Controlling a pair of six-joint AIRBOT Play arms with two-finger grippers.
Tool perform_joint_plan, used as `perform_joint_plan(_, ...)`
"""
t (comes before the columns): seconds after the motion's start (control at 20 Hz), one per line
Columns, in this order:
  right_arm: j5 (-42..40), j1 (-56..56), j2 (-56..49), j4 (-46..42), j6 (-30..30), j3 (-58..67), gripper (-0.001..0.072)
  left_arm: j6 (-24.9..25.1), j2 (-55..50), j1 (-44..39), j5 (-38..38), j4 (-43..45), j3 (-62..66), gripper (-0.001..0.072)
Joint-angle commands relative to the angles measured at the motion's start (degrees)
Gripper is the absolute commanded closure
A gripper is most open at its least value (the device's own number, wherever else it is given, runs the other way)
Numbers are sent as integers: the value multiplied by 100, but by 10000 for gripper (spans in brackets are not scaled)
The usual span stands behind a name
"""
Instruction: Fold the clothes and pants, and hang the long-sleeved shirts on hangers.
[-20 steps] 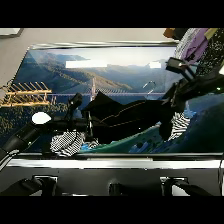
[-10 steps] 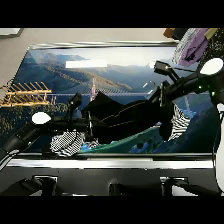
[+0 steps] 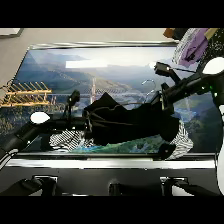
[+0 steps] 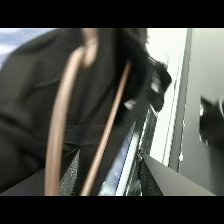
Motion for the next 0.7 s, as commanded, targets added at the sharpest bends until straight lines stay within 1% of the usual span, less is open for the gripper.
perform_joint_plan(0.0, 17, -4, 308, -402, 116, 0, 681, -1696, 37, 479, 87, 11, 2, 236)
perform_joint_plan(0.05, -35, -4, 385, -413, 234, 0, 681, -2446, 63, 717, 85, 11, 2, 160)
perform_joint_plan(0.1, -101, -4, 461, -413, 380, 0, 681, -3180, 72, 940, 79, 13, 2, 156)
perform_joint_plan(0.15, -181, -2, 551, -415, 581, 0, 681, -3663, 70, 1132, -9, 15, 2, 156)
perform_joint_plan(0.25, -269, -2, 702, -448, 1012, 2, 680, -3733, 66, 1189, -74, 170, 2, 156)
perform_joint_plan(0.3, -247, -2, 754, -448, 1235, 0, 680, -3786, 42, 1067, 13, 256, 0, 156)
perform_joint_plan(0.35, -245, -2, 791, -450, 1445, 0, 680, -4098, -4, 879, 236, 264, 2, 156)
perform_joint_plan(0.4, -249, -2, 813, -452, 1569, 2, 680, -4334, -59, 658, 573, 264, 2, 156)
perform_joint_plan(0.6, -227, 2, 850, -455, 1768, 0, 680, -4371, -350, -505, 2055, 223, 4, 157)
perform_joint_plan(0.65, -219, 2, 850, -455, 1847, 0, 680, -4371, -413, -745, 2317, 114, 4, 157)
